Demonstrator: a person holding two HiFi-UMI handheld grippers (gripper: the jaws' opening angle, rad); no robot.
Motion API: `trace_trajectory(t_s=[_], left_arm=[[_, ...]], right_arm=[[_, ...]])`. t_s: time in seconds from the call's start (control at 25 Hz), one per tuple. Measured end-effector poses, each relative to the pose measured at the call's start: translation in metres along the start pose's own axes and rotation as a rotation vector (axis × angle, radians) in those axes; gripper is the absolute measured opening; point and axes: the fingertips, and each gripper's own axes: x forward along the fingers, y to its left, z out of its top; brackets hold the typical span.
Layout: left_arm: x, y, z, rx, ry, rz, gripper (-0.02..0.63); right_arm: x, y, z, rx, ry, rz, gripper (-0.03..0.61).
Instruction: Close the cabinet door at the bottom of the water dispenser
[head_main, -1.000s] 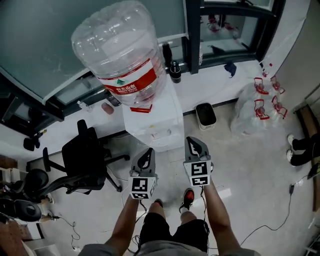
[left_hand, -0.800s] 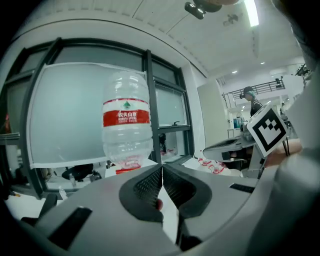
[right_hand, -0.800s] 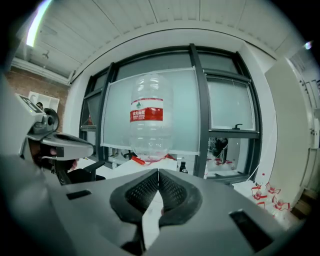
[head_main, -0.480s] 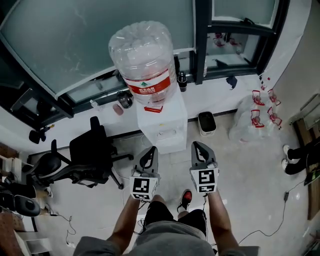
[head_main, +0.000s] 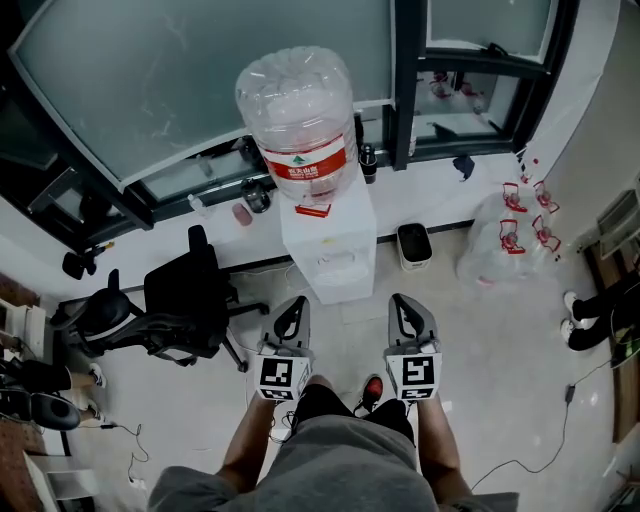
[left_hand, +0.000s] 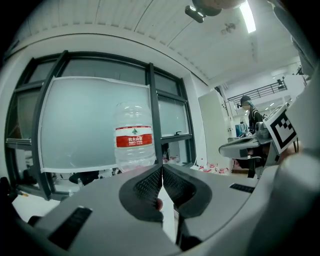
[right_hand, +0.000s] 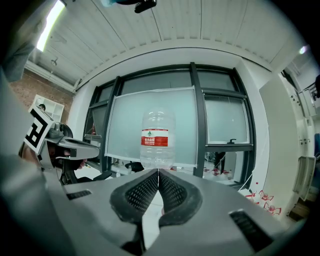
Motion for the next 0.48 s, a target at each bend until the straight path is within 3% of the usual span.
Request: trace_trajectory(t_s=[0.48], left_arm=[[-0.007,-0.006,0.004,-0.009,-0.028,-0.009,0.025]], right_arm=[[-0.014,-0.002,-0.002,-0.013,0.002,-0.018,0.020]])
